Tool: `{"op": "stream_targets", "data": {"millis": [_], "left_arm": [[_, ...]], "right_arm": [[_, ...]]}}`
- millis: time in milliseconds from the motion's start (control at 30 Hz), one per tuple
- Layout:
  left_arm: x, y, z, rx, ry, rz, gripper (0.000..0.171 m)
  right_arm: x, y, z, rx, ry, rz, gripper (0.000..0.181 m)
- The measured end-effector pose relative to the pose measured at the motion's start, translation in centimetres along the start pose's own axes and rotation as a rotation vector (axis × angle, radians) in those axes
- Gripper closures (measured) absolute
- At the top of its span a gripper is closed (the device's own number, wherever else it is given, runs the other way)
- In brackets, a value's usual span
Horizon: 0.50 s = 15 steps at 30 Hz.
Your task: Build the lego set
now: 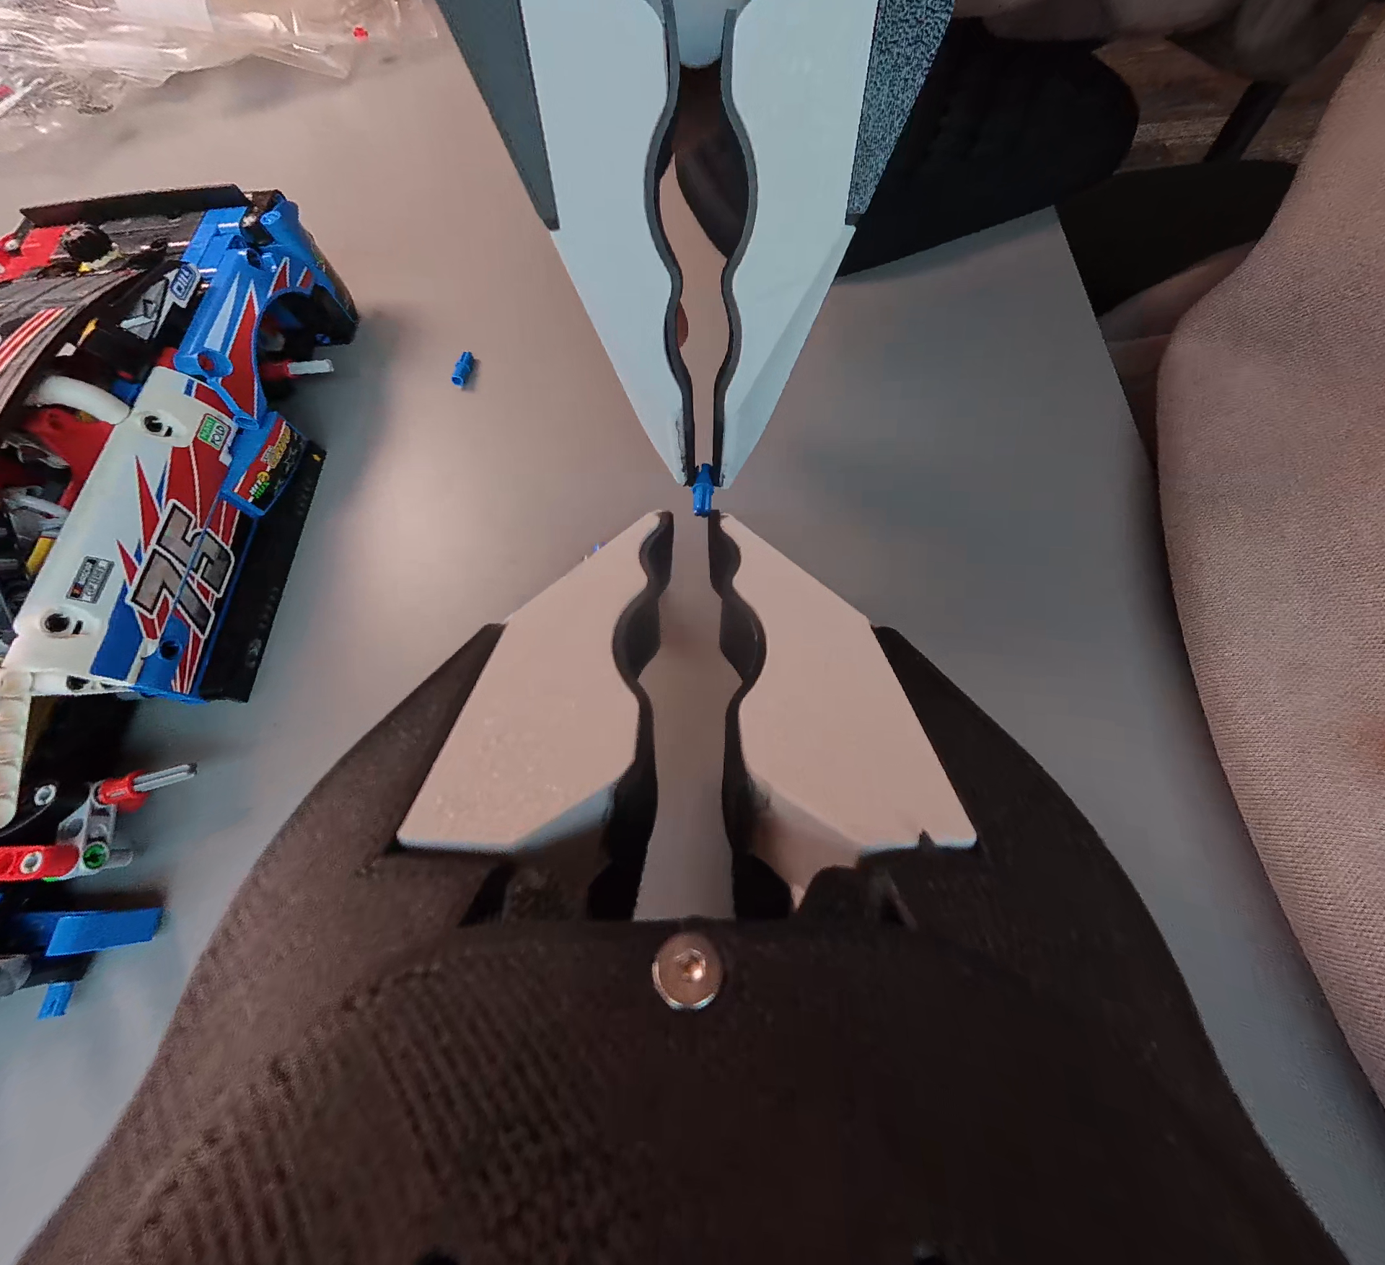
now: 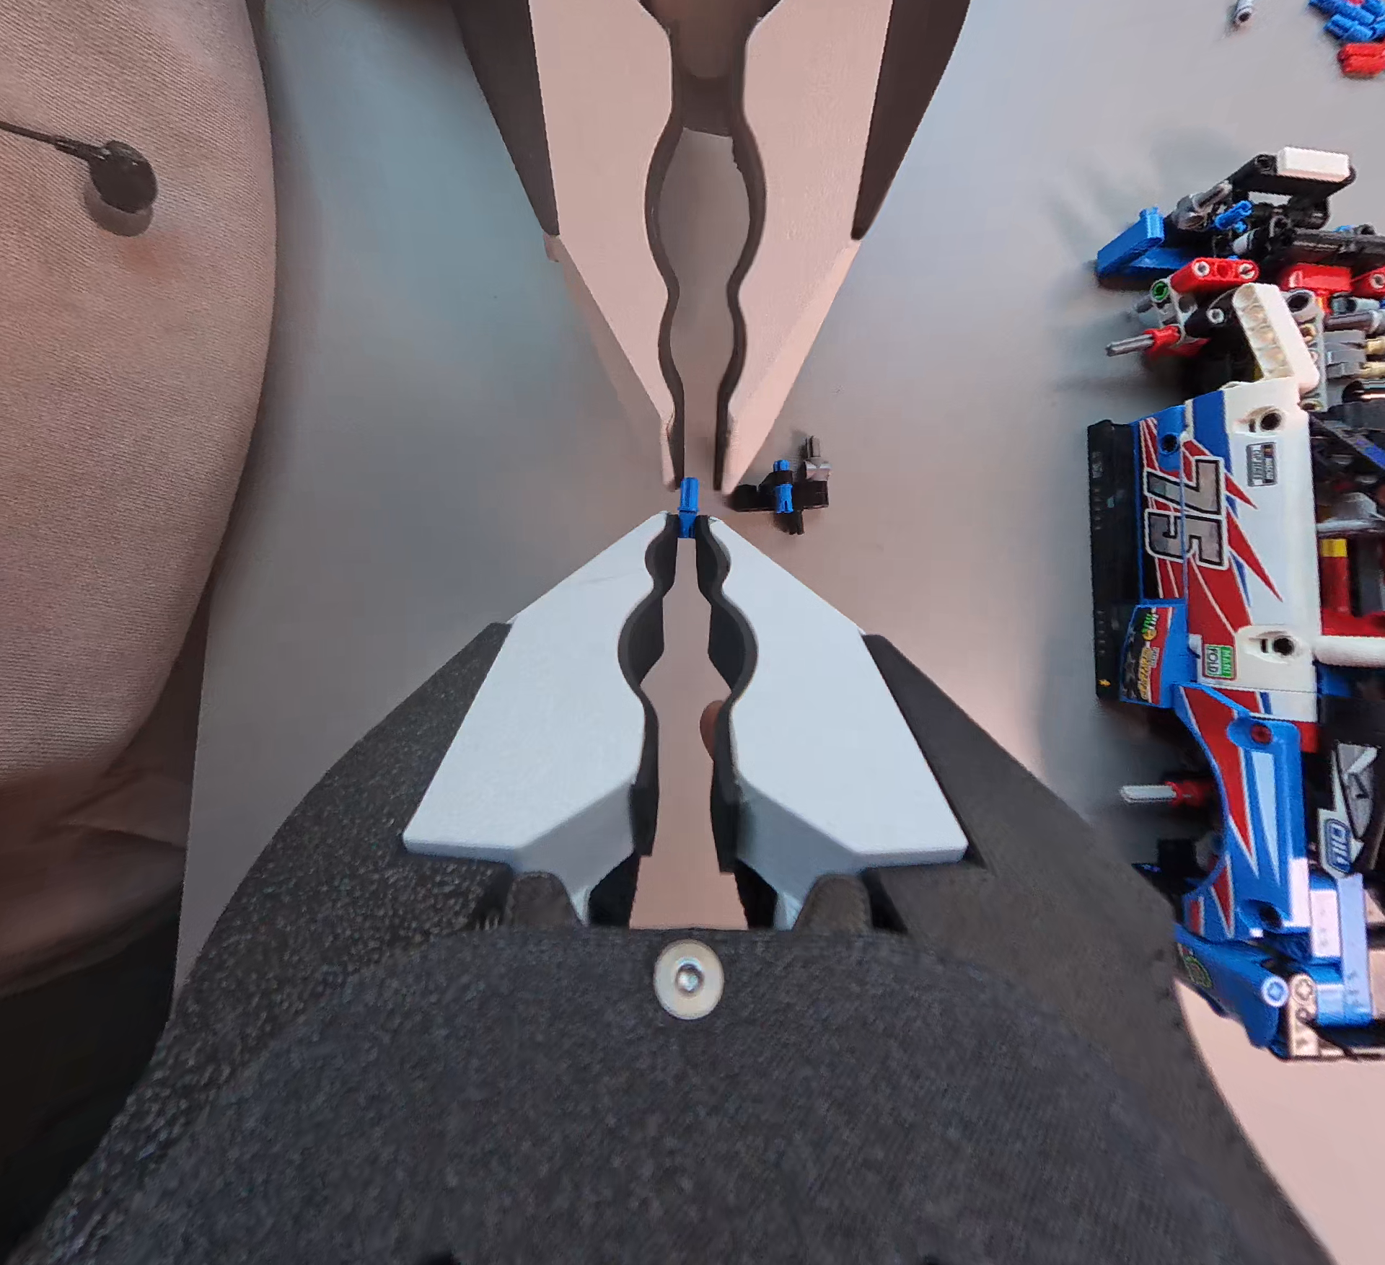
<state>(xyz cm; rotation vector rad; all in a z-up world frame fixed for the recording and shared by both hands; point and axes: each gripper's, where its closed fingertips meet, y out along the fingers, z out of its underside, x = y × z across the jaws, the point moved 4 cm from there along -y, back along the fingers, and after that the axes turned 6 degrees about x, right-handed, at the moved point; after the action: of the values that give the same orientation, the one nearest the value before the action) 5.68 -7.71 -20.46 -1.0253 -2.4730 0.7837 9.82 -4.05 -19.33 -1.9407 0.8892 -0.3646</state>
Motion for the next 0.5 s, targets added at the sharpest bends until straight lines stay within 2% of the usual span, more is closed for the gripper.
{"op": "stream_targets", "data": {"millis": [333,400,500], "left_arm": [[-0.4,-0.2,-0.4,-0.041,-0.016,0.046,0.169],[0.2,-1.1,-1.1,-0.126,-0.074,0.069,0.169],[1.0,-3.3,-2.7,-0.332,-0.193,0.158,0.169]], "right_arm": [[0.4,0.2,0.2,-0.046,0.029,-0.008,0.179],[0.0,-0.6,-0.1,-0.14,0.037,0.01,0.179],[-0.4,-3.1,-1.4,-0.429,0.062,0.042,0.175]]}}
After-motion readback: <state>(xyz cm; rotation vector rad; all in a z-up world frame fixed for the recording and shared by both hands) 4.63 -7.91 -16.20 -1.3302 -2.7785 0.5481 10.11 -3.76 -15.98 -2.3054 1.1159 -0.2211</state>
